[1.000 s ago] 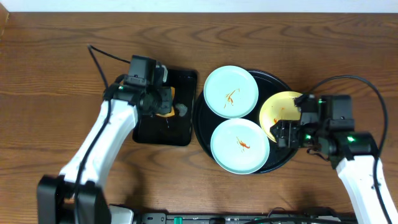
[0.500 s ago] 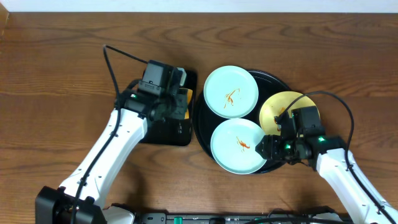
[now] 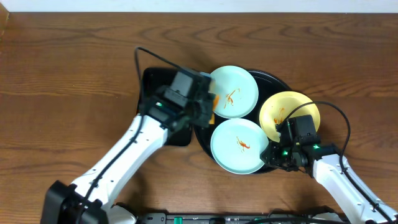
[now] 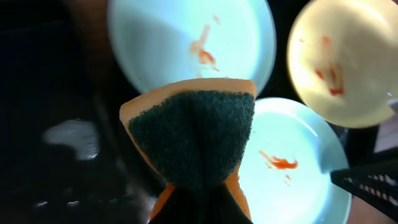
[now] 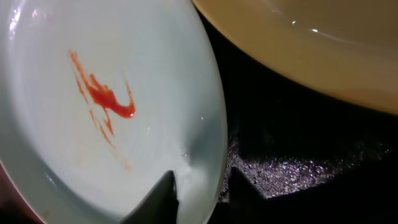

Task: Clean dirty plates on tray and stack at the side
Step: 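Scrub the lower pale green plate with the sponge in the left gripper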

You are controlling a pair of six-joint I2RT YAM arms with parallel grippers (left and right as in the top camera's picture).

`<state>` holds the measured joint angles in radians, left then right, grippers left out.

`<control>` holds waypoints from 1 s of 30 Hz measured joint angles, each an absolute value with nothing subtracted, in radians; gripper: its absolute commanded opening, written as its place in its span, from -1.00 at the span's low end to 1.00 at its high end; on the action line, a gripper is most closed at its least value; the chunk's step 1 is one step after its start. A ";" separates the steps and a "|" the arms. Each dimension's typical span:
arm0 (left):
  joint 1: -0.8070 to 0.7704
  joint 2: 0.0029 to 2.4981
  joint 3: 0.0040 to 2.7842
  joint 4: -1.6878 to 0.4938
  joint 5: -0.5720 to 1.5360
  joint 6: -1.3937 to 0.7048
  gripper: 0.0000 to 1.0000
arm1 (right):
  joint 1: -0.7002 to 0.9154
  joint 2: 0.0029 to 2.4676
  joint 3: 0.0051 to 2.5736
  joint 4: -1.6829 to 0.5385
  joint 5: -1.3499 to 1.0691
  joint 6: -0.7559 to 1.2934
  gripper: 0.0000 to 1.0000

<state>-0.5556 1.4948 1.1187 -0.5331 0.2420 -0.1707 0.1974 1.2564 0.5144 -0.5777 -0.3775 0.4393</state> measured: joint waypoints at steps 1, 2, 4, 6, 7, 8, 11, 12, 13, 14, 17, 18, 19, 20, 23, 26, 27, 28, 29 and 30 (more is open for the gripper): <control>-0.575 1.507 1.119 -0.523 0.242 -0.178 -0.85 | 0.198 1.256 0.514 -0.578 -0.375 0.443 -0.75; -0.593 1.520 1.119 -0.514 0.242 -0.184 -0.85 | 0.198 1.256 0.513 -0.578 -0.371 0.449 -0.81; -0.632 1.551 1.119 -0.494 0.242 -0.189 -0.85 | 0.198 1.256 0.513 -0.577 -0.364 0.459 -0.90; -0.669 1.581 1.119 -0.470 0.242 -0.201 -0.85 | 0.198 1.256 0.511 -0.574 -0.357 0.470 -0.97; -0.686 1.593 1.119 -0.458 0.242 -0.210 -0.85 | 0.198 1.256 0.511 -0.570 -0.353 0.475 -0.98; -0.705 1.608 1.119 -0.443 0.242 -0.222 -0.85 | 0.198 1.256 0.510 -0.565 -0.352 0.475 -0.98; -0.754 1.645 1.119 -0.411 0.242 -0.277 -0.85 | 0.198 1.256 0.510 -0.561 -0.351 0.475 -0.98; -0.768 1.655 1.119 -0.406 0.242 -0.299 -0.85 | 0.198 1.256 0.509 -0.559 -0.350 0.475 -0.97; -0.783 1.666 1.119 -0.402 0.243 -0.330 -0.85 | 0.198 1.256 0.509 -0.558 -0.349 0.475 -0.98; -0.796 1.677 1.119 -0.400 0.249 -0.360 -0.85 | 0.198 1.256 0.509 -0.558 -0.348 0.475 -0.98; -0.830 1.703 1.119 -0.399 0.287 -0.441 -0.85 | 0.198 1.256 0.509 -0.555 -0.347 0.476 -0.97; -0.838 1.709 1.119 -0.399 0.303 -0.458 -0.85 | 0.198 1.256 0.509 -0.554 -0.347 0.479 -0.97; -0.847 1.712 1.119 -0.399 0.322 -0.475 -0.85 | 0.198 1.256 0.509 -0.554 -0.347 0.483 -0.97; -0.854 1.713 1.119 -0.399 0.338 -0.485 -0.85 | 0.198 1.256 0.509 -0.554 -0.347 0.489 -0.97; -0.867 1.713 1.119 -0.400 0.373 -0.508 -0.85 | 0.198 1.256 0.509 -0.548 -0.347 0.503 -0.97; -0.872 1.713 1.119 -0.401 0.392 -0.524 -0.85 | 0.198 1.256 0.509 -0.532 -0.344 0.518 -0.97; -0.872 1.713 1.119 -0.402 0.395 -0.525 -0.85 | 0.198 1.256 0.509 -0.528 -0.343 0.521 -0.98; -0.873 1.713 1.119 -0.404 0.396 -0.527 -0.85 | 0.198 1.256 0.509 -0.527 -0.342 0.523 -0.97; -0.873 1.713 1.119 -0.407 0.398 -0.528 -0.85 | 0.198 1.256 0.509 -0.527 -0.342 0.524 -0.97; -0.873 1.713 1.119 -0.407 0.399 -0.528 -0.85 | 0.198 1.256 0.509 -0.526 -0.341 0.526 -0.97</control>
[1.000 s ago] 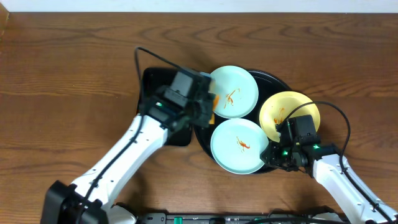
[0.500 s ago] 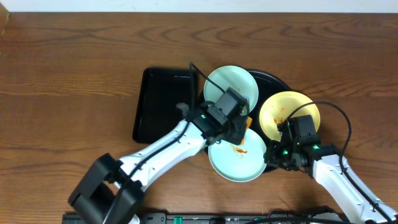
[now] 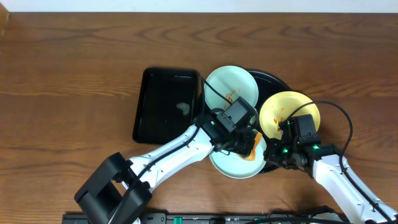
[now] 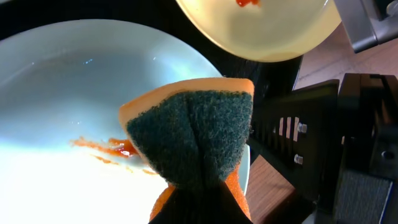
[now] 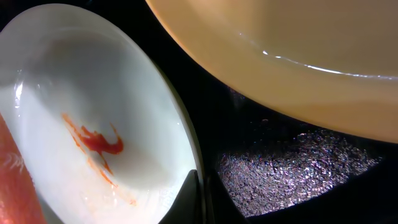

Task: Clean dirty plates on tray and stack at the side
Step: 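Scrub the lower pale green plate with the sponge in the left gripper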

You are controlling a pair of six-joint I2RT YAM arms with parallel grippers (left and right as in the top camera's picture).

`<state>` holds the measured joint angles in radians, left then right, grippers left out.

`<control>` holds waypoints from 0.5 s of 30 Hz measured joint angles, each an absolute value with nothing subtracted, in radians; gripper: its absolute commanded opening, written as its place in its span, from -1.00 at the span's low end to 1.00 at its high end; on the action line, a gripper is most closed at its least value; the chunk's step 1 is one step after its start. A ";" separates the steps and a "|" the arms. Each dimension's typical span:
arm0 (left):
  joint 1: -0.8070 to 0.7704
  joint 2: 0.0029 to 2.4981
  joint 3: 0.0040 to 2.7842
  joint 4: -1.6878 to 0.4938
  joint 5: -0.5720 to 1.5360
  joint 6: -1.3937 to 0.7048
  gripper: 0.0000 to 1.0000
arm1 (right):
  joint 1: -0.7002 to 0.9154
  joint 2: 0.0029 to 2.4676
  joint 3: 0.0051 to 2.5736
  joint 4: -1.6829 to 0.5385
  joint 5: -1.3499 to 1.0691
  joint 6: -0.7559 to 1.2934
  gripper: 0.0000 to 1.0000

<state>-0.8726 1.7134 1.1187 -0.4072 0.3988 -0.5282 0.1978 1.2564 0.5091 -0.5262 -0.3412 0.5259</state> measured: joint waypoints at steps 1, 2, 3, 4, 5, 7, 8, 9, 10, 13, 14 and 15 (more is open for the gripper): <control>-0.873 1.713 1.119 -0.407 0.400 -0.529 -0.85 | 0.198 1.256 0.509 -0.527 -0.341 0.527 -0.98; -0.873 1.714 1.119 -0.407 0.402 -0.529 -0.85 | 0.198 1.256 0.509 -0.527 -0.341 0.527 -0.98; -0.873 1.715 1.119 -0.406 0.403 -0.529 -0.85 | 0.198 1.256 0.509 -0.526 -0.341 0.528 -0.98; -0.874 1.720 1.119 -0.405 0.406 -0.529 -0.85 | 0.198 1.256 0.509 -0.526 -0.340 0.530 -0.97; -0.875 1.726 1.119 -0.401 0.407 -0.530 -0.85 | 0.198 1.256 0.509 -0.527 -0.340 0.531 -0.97; -0.879 1.746 1.119 -0.393 0.413 -0.533 -0.85 | 0.198 1.256 0.509 -0.526 -0.340 0.532 -0.97; -0.881 1.758 1.119 -0.389 0.417 -0.535 -0.85 | 0.198 1.256 0.509 -0.526 -0.340 0.533 -0.97; -0.883 1.770 1.119 -0.383 0.418 -0.536 -0.85 | 0.198 1.256 0.509 -0.526 -0.340 0.533 -0.97; -0.884 1.781 1.119 -0.379 0.420 -0.538 -0.85 | 0.198 1.256 0.509 -0.526 -0.340 0.534 -0.97; -0.886 1.813 1.119 -0.361 0.421 -0.544 -0.85 | 0.198 1.256 0.509 -0.526 -0.340 0.534 -0.98; -0.886 1.821 1.119 -0.357 0.421 -0.545 -0.85 | 0.198 1.256 0.509 -0.527 -0.340 0.534 -0.98; -0.886 1.828 1.119 -0.354 0.421 -0.546 -0.85 | 0.198 1.256 0.509 -0.526 -0.340 0.534 -0.97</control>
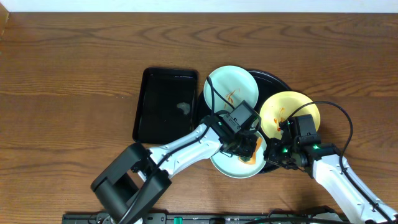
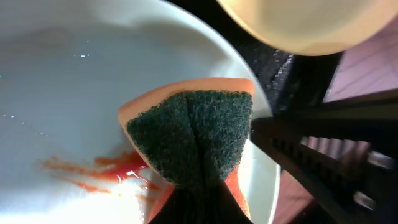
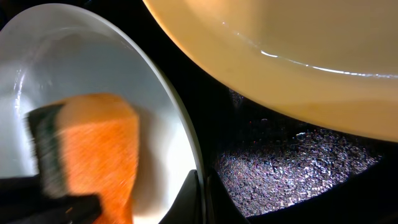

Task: Clean dirty plates on tray and stack at the side
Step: 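Scrub the lower pale green plate with the sponge in the left gripper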

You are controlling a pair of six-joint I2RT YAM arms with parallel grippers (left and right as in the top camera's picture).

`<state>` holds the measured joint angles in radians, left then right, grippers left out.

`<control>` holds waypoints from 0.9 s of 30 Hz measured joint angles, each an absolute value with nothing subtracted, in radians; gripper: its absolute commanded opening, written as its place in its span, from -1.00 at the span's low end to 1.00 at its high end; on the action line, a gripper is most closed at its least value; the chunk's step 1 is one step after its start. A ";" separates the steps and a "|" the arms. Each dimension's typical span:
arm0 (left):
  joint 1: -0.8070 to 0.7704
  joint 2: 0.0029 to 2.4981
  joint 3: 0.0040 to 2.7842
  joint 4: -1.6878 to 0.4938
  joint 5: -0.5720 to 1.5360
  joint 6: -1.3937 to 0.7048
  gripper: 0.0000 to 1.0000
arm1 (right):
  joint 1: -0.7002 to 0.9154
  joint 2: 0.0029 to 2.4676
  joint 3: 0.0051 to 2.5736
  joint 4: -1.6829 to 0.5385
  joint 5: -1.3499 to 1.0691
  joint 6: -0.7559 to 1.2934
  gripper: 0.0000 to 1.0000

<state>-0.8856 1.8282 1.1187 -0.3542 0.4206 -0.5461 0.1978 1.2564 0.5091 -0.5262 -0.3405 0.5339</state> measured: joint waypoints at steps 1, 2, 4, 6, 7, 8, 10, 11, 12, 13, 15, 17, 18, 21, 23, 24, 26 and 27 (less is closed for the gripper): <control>-0.886 1.837 1.119 -0.353 0.420 -0.546 -0.85 | 0.198 1.256 0.509 -0.526 -0.340 0.534 -0.97; -0.886 1.847 1.119 -0.351 0.419 -0.546 -0.85 | 0.198 1.256 0.509 -0.527 -0.340 0.534 -0.97; -0.884 1.853 1.119 -0.350 0.416 -0.547 -0.85 | 0.198 1.257 0.509 -0.528 -0.340 0.534 -0.97; -0.878 1.855 1.119 -0.351 0.415 -0.547 -0.85 | 0.198 1.257 0.508 -0.529 -0.340 0.534 -0.98; -0.873 1.855 1.119 -0.352 0.412 -0.547 -0.85 | 0.198 1.257 0.508 -0.528 -0.340 0.534 -0.97; -0.867 1.855 1.119 -0.355 0.409 -0.547 -0.85 | 0.198 1.257 0.508 -0.528 -0.340 0.534 -0.98; -0.852 1.855 1.119 -0.371 0.394 -0.547 -0.85 | 0.198 1.257 0.508 -0.528 -0.341 0.534 -0.98; -0.845 1.855 1.119 -0.384 0.384 -0.547 -0.85 | 0.198 1.257 0.508 -0.528 -0.341 0.534 -0.98; -0.836 1.855 1.120 -0.401 0.373 -0.547 -0.85 | 0.198 1.257 0.508 -0.529 -0.341 0.534 -0.97; -0.827 1.855 1.121 -0.416 0.360 -0.548 -0.85 | 0.198 1.257 0.508 -0.529 -0.342 0.534 -0.98; -0.805 1.855 1.122 -0.440 0.338 -0.549 -0.85 | 0.198 1.257 0.508 -0.529 -0.344 0.534 -0.97; -0.781 1.853 1.123 -0.455 0.325 -0.542 -0.85 | 0.198 1.257 0.508 -0.529 -0.344 0.534 -0.98; -0.769 1.850 1.123 -0.464 0.322 -0.533 -0.85 | 0.198 1.257 0.508 -0.529 -0.344 0.534 -0.97; -0.735 1.819 1.122 -0.494 0.323 -0.490 -0.85 | 0.199 1.257 0.508 -0.527 -0.344 0.534 -0.97; -0.717 1.772 1.122 -0.519 0.323 -0.466 -0.85 | 0.199 1.257 0.508 -0.527 -0.343 0.534 -0.98; -0.710 1.736 1.122 -0.530 0.322 -0.454 -0.85 | 0.199 1.257 0.508 -0.526 -0.342 0.534 -0.98; -0.700 1.663 1.122 -0.546 0.317 -0.439 -0.85 | 0.199 1.257 0.508 -0.522 -0.341 0.533 -0.97; -0.693 1.618 1.122 -0.556 0.309 -0.432 -0.85 | 0.199 1.257 0.508 -0.517 -0.340 0.532 -0.98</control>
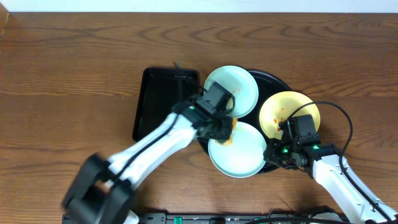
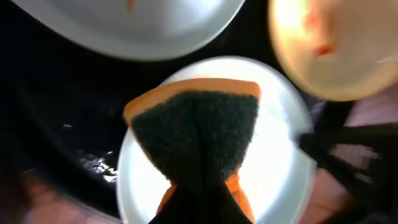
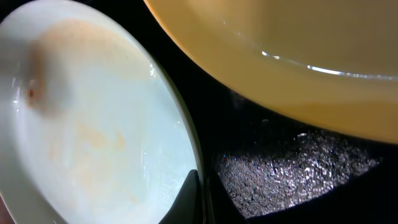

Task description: Clean dirty plates on tray and stack at the side

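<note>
My left gripper [image 1: 222,126] is shut on an orange sponge with a green scouring face [image 2: 196,127], at the far-left edge of the near light-blue plate [image 1: 239,152]. That plate [image 3: 93,137] carries only a faint orange smear. My right gripper [image 3: 200,186] is shut on its right rim. A second light-blue plate [image 1: 239,87] with an orange-red stain and a stained yellow plate [image 1: 292,109] lie further back on the round black tray [image 1: 277,81].
A rectangular black tray [image 1: 155,106] with a wet patch lies left of the round one. The yellow plate [image 3: 298,43] overhangs the right gripper closely. Bare wooden table [image 1: 74,74] stretches to the left and far side.
The sponge was on the middle of the near plate over its red stain; now it is at the plate's far-left edge. The red stain is gone, leaving a faint smear. The right gripper held still.
First the left gripper held the sponge by the far plate while the right fingers straddled the near plate's rim. Then the right gripper was shut on that rim and the sponge was over the near plate, then on its stain. Now the plate looks wiped.
</note>
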You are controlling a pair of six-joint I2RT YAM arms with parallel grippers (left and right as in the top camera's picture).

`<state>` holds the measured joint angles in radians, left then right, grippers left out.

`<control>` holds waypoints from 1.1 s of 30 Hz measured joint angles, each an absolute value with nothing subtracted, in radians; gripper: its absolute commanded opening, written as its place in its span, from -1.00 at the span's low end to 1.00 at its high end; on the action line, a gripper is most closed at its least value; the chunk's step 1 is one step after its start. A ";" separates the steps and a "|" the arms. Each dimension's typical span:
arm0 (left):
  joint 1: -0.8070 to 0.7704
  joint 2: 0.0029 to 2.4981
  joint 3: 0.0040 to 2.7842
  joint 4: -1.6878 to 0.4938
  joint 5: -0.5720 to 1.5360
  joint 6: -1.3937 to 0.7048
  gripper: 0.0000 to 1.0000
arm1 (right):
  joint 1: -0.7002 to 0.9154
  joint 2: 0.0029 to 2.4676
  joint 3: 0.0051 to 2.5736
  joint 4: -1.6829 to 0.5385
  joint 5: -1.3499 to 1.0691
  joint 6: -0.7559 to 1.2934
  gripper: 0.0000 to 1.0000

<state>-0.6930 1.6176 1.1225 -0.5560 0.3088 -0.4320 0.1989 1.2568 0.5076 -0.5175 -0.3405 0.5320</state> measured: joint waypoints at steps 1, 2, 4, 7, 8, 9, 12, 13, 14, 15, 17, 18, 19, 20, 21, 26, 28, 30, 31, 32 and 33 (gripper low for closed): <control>-0.686 1.586 1.122 -0.563 0.304 -0.427 -0.85 | 0.199 1.257 0.508 -0.510 -0.340 0.529 -0.98; -0.675 1.552 1.123 -0.575 0.289 -0.421 -0.85 | 0.199 1.257 0.508 -0.500 -0.340 0.522 -0.98; -0.648 1.516 1.122 -0.598 0.269 -0.414 -0.85 | 0.199 1.257 0.507 -0.477 -0.340 0.507 -0.98; -0.581 1.504 1.122 -0.618 0.237 -0.406 -0.85 | 0.199 1.257 0.507 -0.428 -0.339 0.477 -0.98; -0.548 1.507 1.122 -0.623 0.231 -0.403 -0.85 | 0.199 1.257 0.507 -0.409 -0.338 0.460 -0.98; -0.521 1.510 1.122 -0.624 0.225 -0.398 -0.85 | 0.199 1.257 0.507 -0.399 -0.336 0.451 -0.98; -0.426 1.515 1.122 -0.620 0.211 -0.384 -0.85 | 0.199 1.257 0.509 -0.396 -0.302 0.420 -0.98; -0.388 1.516 1.122 -0.621 0.207 -0.383 -0.85 | 0.199 1.257 0.510 -0.404 -0.284 0.410 -0.98; -0.366 1.516 1.122 -0.621 0.206 -0.381 -0.85 | 0.199 1.257 0.514 -0.412 -0.268 0.403 -0.98; -0.339 1.516 1.122 -0.621 0.203 -0.379 -0.85 | 0.199 1.257 0.524 -0.428 -0.249 0.395 -0.98; -0.289 1.516 1.122 -0.621 0.200 -0.376 -0.85 | 0.199 1.257 0.553 -0.469 -0.215 0.379 -0.98; -0.271 1.516 1.122 -0.622 0.198 -0.374 -0.85 | 0.199 1.257 0.583 -0.514 -0.193 0.372 -0.98; -0.254 1.516 1.122 -0.623 0.197 -0.372 -0.85 | 0.200 1.257 0.614 -0.564 -0.172 0.364 -0.98; -0.242 1.516 1.122 -0.624 0.196 -0.369 -0.85 | 0.200 1.257 0.643 -0.611 -0.158 0.356 -0.98; -0.232 1.516 1.122 -0.624 0.196 -0.368 -0.85 | 0.200 1.257 0.675 -0.659 -0.146 0.347 -0.98; -0.216 1.516 1.122 -0.624 0.196 -0.367 -0.85 | 0.200 1.257 0.791 -0.826 -0.117 0.320 -0.98; -0.217 1.516 1.122 -0.624 0.196 -0.366 -0.85 | 0.200 1.257 0.822 -0.859 -0.111 0.316 -0.98; -0.217 1.516 1.122 -0.624 0.196 -0.365 -0.85 | 0.200 1.257 0.836 -0.897 -0.109 0.313 -0.98; -0.217 1.516 1.122 -0.625 0.196 -0.365 -0.86 | 0.200 1.257 0.839 -0.925 -0.108 0.310 -0.98; -0.217 1.516 1.122 -0.624 0.196 -0.365 -0.85 | 0.200 1.257 0.839 -0.947 -0.106 0.309 -0.98; -0.217 1.516 1.122 -0.625 0.196 -0.365 -0.85 | 0.200 1.257 0.839 -0.965 -0.104 0.308 -0.98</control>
<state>-0.2169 1.5158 1.1225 -0.6247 0.1959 -0.3653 0.2005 1.2568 0.8387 -0.9653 -0.1043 0.3084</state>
